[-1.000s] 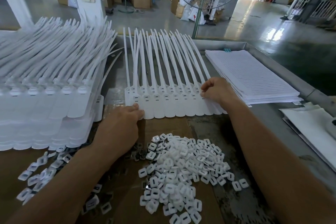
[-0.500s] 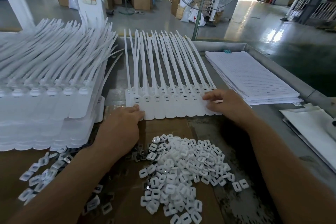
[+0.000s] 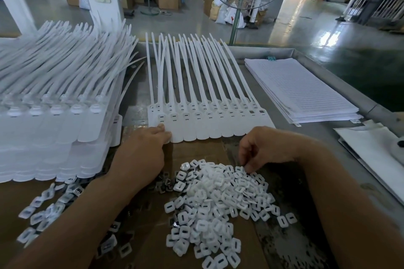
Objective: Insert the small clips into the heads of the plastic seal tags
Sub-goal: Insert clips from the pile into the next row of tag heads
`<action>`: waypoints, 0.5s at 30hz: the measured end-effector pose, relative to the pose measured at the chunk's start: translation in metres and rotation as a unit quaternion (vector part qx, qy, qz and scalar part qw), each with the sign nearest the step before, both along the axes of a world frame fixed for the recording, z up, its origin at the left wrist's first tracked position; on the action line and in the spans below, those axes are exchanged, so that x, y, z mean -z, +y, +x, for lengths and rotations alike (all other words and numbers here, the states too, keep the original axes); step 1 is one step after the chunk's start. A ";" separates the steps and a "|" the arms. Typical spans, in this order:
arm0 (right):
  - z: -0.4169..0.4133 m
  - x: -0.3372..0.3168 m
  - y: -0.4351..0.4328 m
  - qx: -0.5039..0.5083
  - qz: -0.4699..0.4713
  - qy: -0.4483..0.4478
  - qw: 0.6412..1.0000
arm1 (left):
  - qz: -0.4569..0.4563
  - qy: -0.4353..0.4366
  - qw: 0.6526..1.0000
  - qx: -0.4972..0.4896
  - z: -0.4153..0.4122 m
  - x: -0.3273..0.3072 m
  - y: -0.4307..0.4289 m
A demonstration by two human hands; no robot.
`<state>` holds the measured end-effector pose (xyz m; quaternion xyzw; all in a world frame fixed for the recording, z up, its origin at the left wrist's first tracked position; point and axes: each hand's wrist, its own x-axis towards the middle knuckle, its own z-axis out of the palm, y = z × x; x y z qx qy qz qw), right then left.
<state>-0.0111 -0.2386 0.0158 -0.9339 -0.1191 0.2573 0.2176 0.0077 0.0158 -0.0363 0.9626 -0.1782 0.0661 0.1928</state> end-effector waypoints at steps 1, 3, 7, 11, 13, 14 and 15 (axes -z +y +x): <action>0.000 0.000 0.000 -0.001 -0.006 0.000 1.000 | 0.000 -0.002 1.000 0.001 0.000 0.000 0.000; -0.001 -0.001 0.001 -0.004 -0.018 0.000 1.000 | -0.001 -0.004 1.000 0.003 -0.001 -0.001 0.000; 0.000 0.001 0.002 -0.014 -0.023 -0.006 1.000 | -0.004 0.002 1.000 0.006 0.000 -0.001 0.000; 0.000 0.002 -0.003 -0.006 0.001 -0.026 1.000 | -0.008 -0.008 1.000 0.004 0.000 -0.001 0.000; 0.001 0.003 -0.006 0.013 0.029 -0.033 0.999 | -0.009 -0.011 1.000 0.003 0.000 -0.001 -0.001; 0.002 0.004 -0.007 0.026 0.052 -0.035 0.998 | -0.008 -0.009 1.000 0.005 0.000 0.000 -0.001; 0.003 0.004 -0.007 0.042 0.079 -0.041 0.995 | -0.007 -0.008 1.000 0.006 0.000 0.000 -0.001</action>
